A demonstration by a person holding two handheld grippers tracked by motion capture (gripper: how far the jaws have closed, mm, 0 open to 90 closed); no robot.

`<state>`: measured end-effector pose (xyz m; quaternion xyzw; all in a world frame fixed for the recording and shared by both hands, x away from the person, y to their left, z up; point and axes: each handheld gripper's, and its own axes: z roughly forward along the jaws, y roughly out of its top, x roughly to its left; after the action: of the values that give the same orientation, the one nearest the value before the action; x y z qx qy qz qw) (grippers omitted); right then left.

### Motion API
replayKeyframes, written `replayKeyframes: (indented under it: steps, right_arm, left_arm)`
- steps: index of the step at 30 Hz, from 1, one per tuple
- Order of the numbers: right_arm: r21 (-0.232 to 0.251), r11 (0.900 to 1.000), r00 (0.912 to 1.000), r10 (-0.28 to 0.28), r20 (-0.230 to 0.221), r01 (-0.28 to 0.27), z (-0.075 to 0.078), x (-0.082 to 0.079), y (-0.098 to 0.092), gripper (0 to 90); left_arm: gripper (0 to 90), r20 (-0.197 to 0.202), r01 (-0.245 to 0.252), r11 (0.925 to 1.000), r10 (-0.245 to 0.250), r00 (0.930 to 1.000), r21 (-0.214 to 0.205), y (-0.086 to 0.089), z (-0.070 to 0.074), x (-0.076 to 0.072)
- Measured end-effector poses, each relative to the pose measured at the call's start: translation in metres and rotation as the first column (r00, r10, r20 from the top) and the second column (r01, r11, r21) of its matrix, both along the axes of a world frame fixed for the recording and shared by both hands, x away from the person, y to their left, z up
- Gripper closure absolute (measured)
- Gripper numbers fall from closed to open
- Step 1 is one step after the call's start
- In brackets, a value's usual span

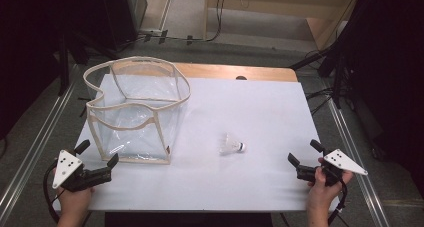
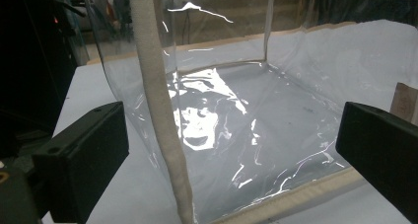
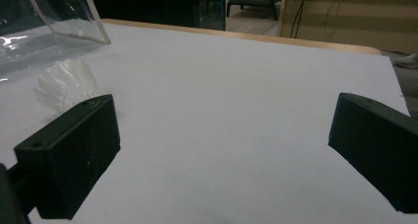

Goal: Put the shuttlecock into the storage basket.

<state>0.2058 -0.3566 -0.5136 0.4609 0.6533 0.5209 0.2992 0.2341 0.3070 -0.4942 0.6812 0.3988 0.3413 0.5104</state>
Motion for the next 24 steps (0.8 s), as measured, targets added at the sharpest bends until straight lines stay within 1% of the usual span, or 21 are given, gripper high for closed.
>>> replayKeyframes:
  steps: [2,4,6,11,14,17,18,20,21,22,24]
  right_arm:
    - [-0.008,0.9999,1.0000,0.009,0.003,-0.009,0.000,0.001,0.002,0.0]
    - [-0.003,0.9999,0.9999,0.015,0.005,-0.015,0.001,0.001,0.003,0.0]
    - [-0.008,0.9998,0.9997,0.017,0.015,-0.017,0.003,0.001,0.004,0.0]
    - [-0.038,0.9988,0.9992,0.032,0.026,-0.031,0.009,0.003,0.009,0.0]
    - [-0.047,0.9981,0.9986,0.042,0.031,-0.041,0.013,0.005,0.011,0.0]
    - [-0.052,0.9975,0.9982,0.050,0.033,-0.048,0.018,0.010,0.014,0.0]
    - [-0.050,0.9969,0.9975,0.063,0.032,-0.061,0.020,0.014,0.017,0.0]
    - [-0.057,0.9960,0.9971,0.070,0.030,-0.068,0.021,0.016,0.019,0.0]
    - [-0.067,0.9950,0.9966,0.076,0.031,-0.074,0.022,0.017,0.020,0.0]
    - [-0.083,0.9923,0.9951,0.095,0.029,-0.092,0.026,0.019,0.024,0.0]
    - [-0.089,0.9915,0.9948,0.097,0.029,-0.095,0.027,0.020,0.025,0.0]
  left_arm:
    - [0.3,-0.001,0.000,1.0000,0.000,1.0000,0.009,-0.001,0.000,0.000]
    - [0.3,-0.001,-0.001,0.9999,0.001,1.0000,0.010,-0.001,0.000,0.000]
    - [0.3,-0.002,-0.003,0.9999,0.003,1.0000,0.010,-0.001,0.000,0.000]
    - [0.3,-0.002,-0.003,0.9999,0.003,1.0000,0.014,-0.001,0.000,0.000]
    - [0.3,-0.003,-0.005,0.9999,0.005,1.0000,0.015,-0.002,0.000,0.000]
    - [0.3,-0.004,-0.004,0.9999,0.005,1.0000,0.014,-0.002,-0.001,0.000]
    - [0.3,-0.005,-0.004,0.9999,0.004,1.0000,0.013,-0.002,-0.001,0.000]
    - [0.3,-0.006,-0.002,0.9999,0.002,1.0000,0.016,-0.002,-0.001,0.000]
    - [0.3,-0.007,-0.002,0.9998,0.002,1.0000,0.018,-0.002,-0.001,0.000]
    - [0.3,-0.007,-0.002,0.9998,0.002,1.0000,0.021,-0.002,-0.001,0.000]
    - [0.3,-0.007,-0.003,0.9997,0.003,1.0000,0.024,-0.003,-0.001,0.000]
